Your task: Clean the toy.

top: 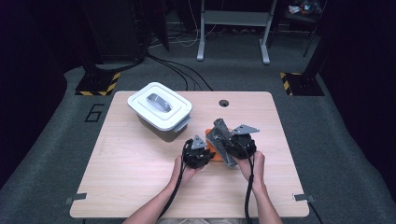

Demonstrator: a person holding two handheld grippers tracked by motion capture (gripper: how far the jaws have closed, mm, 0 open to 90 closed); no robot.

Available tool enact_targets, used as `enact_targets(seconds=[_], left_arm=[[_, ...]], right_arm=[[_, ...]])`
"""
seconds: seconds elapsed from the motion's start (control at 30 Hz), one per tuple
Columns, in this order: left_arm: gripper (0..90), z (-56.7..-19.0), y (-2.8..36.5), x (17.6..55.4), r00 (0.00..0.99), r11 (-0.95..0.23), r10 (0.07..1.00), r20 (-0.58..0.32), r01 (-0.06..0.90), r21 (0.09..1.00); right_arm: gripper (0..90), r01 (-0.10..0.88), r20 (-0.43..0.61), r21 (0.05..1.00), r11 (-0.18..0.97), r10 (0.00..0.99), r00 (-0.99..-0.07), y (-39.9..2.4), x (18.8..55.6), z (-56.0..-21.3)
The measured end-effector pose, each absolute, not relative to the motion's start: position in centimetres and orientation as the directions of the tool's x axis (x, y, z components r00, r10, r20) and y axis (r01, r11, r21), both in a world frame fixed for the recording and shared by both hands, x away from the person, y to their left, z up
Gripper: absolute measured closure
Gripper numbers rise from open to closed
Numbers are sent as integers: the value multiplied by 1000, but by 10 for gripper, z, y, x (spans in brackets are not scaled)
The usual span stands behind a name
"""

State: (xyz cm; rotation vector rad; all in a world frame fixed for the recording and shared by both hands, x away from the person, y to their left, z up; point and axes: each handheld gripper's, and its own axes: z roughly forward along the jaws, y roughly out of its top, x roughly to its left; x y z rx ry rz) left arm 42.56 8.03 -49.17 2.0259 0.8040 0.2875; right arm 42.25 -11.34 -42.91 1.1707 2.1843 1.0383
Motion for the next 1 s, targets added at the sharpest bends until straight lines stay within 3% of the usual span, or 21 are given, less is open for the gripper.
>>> enact_targets(seconds=[0.47,0.83,1.0], left_arm=[[772,-492,80,426,767,-377,634,-102,421,825],[771,-493,81,426,769,-375,632,-102,418,828],[771,-493,80,426,770,-379,631,-95,414,828]], right_arm=[[703,529,-19,790,310,875,-484,-136,426,-433],[699,648,58,736,198,934,-352,-177,446,-461],[699,673,84,717,179,937,-339,-184,452,-474]])
